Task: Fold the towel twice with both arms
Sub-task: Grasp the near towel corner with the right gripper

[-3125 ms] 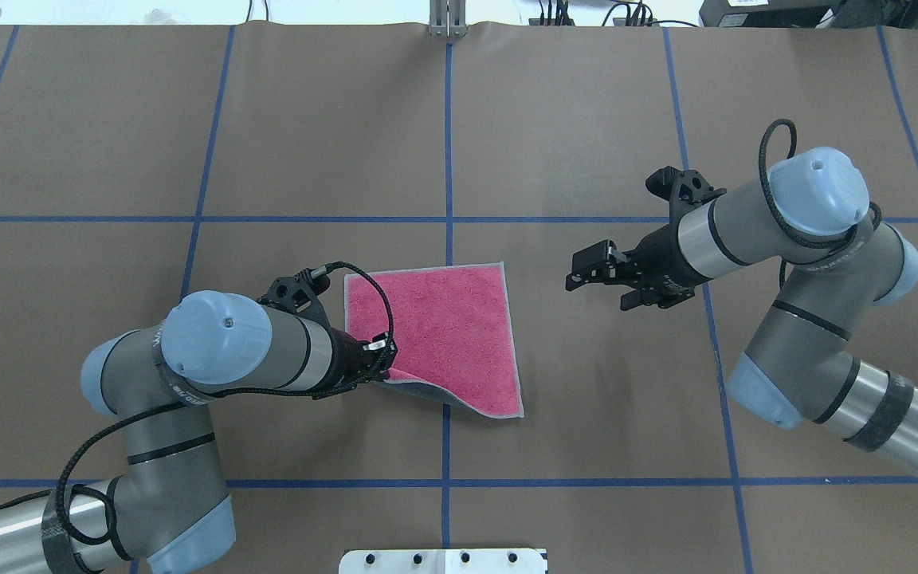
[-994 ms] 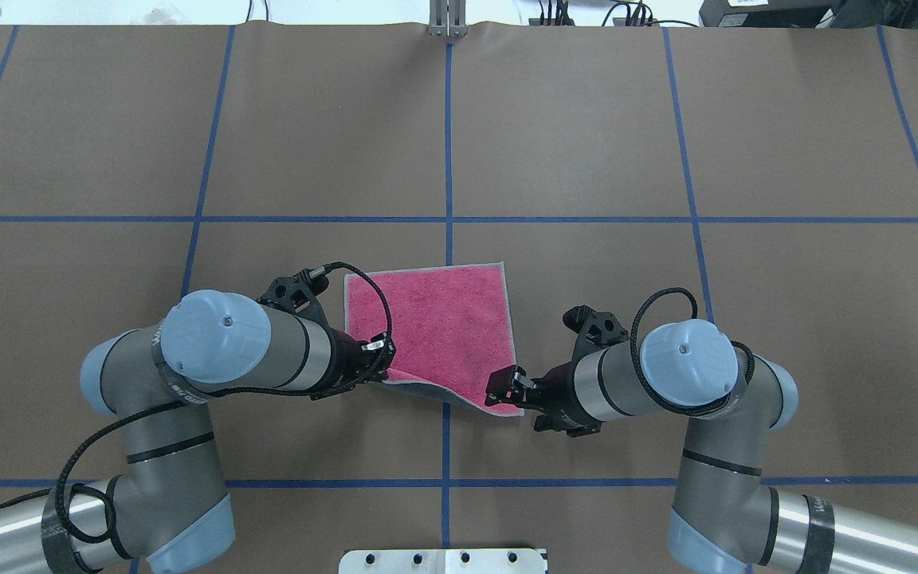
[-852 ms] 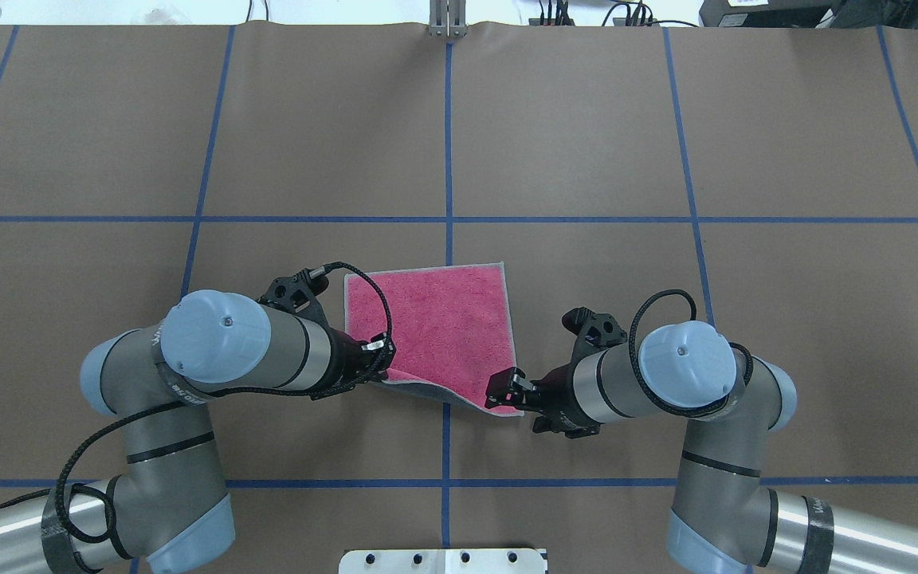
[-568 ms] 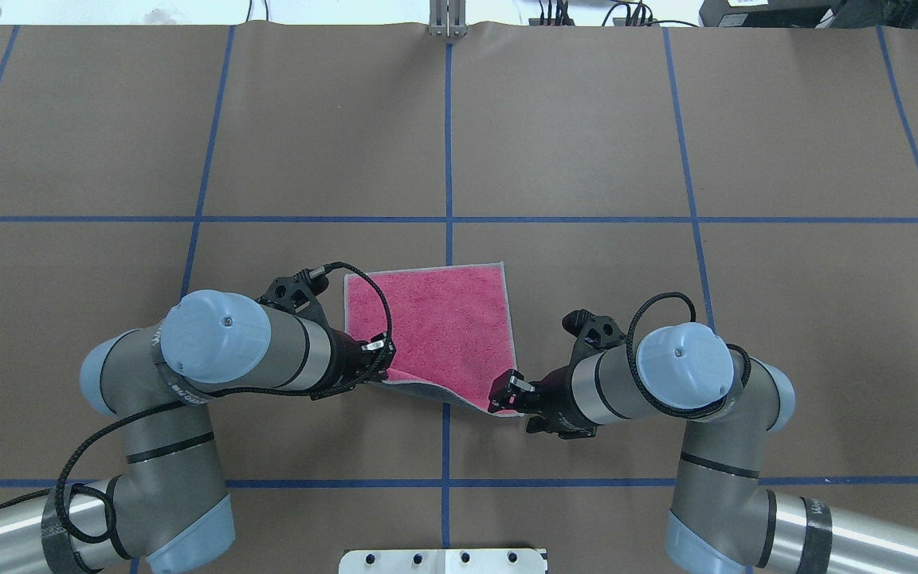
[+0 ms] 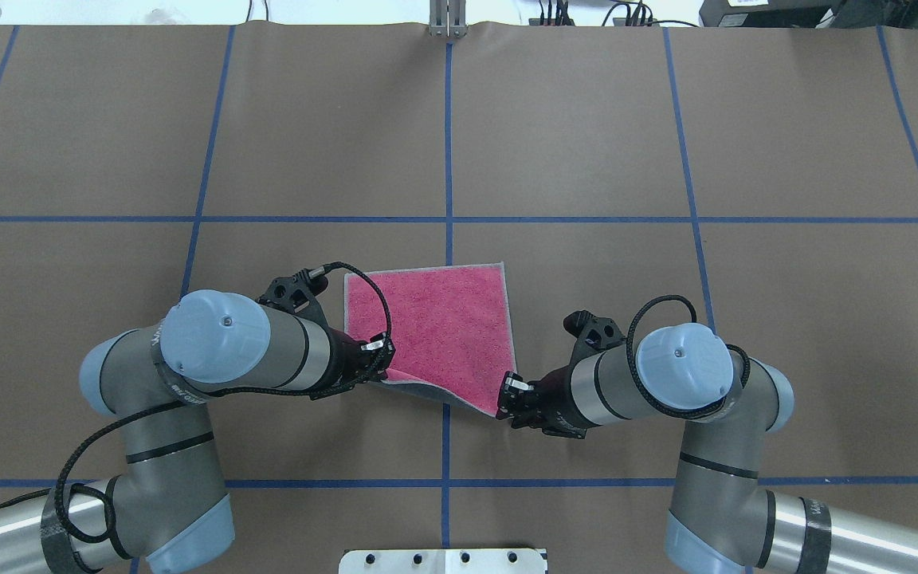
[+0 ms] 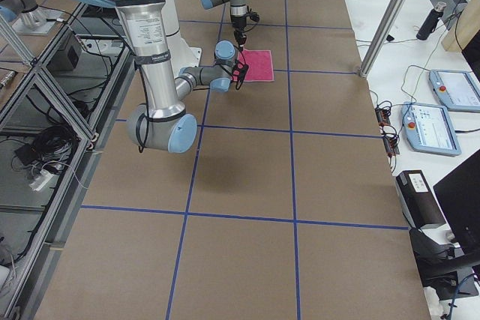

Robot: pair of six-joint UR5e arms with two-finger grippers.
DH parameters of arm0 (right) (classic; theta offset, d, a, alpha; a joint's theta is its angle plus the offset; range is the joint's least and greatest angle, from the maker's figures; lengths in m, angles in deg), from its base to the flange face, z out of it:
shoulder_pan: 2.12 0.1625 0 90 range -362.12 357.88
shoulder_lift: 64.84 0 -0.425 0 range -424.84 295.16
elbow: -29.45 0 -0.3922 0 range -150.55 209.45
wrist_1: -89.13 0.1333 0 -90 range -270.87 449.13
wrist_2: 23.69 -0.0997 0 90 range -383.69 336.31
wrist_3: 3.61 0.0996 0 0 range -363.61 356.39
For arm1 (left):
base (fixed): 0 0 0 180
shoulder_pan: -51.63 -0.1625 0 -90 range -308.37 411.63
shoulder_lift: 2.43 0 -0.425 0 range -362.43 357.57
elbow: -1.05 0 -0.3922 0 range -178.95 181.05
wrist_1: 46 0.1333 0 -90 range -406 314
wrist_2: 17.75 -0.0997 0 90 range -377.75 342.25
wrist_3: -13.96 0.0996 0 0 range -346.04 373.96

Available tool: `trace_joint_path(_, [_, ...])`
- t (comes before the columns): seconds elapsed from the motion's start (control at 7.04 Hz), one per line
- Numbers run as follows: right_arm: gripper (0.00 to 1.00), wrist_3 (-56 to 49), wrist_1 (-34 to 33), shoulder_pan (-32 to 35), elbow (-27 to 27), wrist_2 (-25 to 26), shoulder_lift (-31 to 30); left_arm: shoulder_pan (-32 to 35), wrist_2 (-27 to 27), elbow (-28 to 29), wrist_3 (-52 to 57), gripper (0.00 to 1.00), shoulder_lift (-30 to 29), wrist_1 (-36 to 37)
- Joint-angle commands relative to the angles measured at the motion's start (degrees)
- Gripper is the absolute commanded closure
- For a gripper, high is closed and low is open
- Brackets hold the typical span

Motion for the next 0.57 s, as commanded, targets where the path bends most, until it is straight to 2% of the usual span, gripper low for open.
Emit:
trace_joint_path(0.0, [1.00, -0.05, 0.11, 0.06, 0.45, -0.07, -0.08, 0.04, 0.00, 0.00, 0.05, 1.00, 0.10, 0.05])
trace_joint_path(0.43, [1.00, -0.05, 0.11, 0.76, 1.16, 0.02, 0.61, 0.99, 0.78, -0.35, 0.05, 1.00, 0.10, -0.04])
